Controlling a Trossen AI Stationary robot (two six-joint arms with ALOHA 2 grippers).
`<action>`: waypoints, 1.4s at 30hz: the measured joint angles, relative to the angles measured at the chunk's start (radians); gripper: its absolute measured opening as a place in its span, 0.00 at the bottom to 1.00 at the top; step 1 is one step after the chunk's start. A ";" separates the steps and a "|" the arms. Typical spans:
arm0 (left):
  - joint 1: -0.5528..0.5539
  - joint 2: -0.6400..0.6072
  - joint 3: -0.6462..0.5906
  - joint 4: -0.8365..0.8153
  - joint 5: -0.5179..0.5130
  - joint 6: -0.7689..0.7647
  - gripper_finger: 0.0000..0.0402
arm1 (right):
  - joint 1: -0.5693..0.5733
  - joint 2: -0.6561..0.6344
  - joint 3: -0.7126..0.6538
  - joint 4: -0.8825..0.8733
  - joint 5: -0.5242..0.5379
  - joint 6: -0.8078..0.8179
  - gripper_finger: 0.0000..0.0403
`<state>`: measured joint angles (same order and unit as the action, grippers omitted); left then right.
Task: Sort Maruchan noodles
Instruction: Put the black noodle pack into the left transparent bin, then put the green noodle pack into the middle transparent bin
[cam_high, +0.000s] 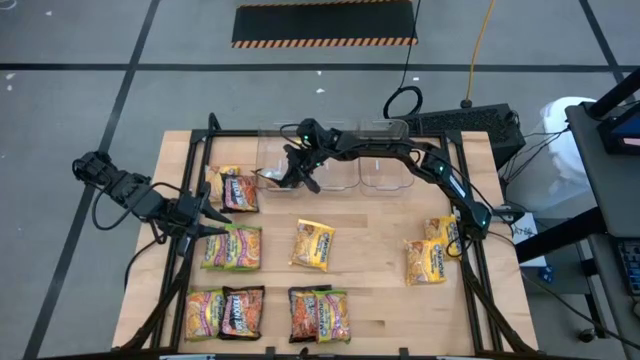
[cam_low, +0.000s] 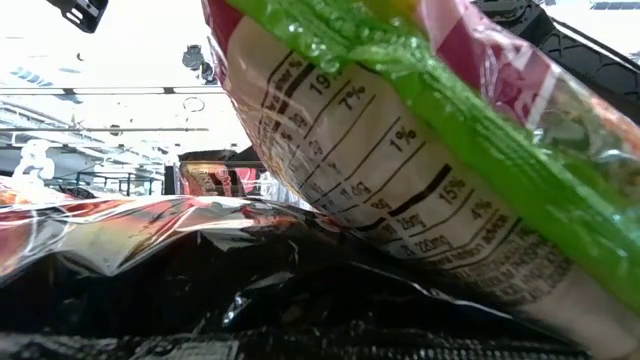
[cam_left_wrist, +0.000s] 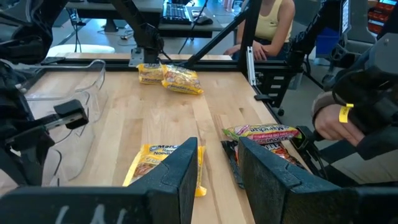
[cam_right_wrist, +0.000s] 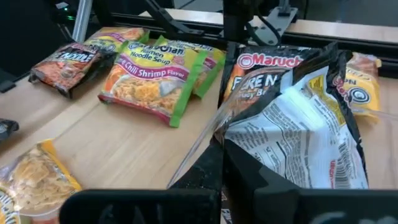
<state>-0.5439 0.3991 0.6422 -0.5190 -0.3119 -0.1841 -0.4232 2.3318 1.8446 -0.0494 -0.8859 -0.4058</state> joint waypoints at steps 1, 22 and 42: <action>0.000 0.000 0.000 0.000 0.000 0.000 0.30 | 0.000 0.000 0.000 0.008 0.000 0.004 0.00; 0.000 0.000 0.000 0.000 0.000 0.002 0.30 | 0.007 -0.001 0.000 0.096 -0.004 0.132 0.16; 0.000 0.000 0.000 -0.001 0.001 -0.001 0.30 | 0.025 -0.282 0.000 -0.253 0.049 0.012 0.17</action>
<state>-0.5439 0.3992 0.6426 -0.5198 -0.3112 -0.1852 -0.3986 2.0496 1.8446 -0.3026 -0.8369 -0.3937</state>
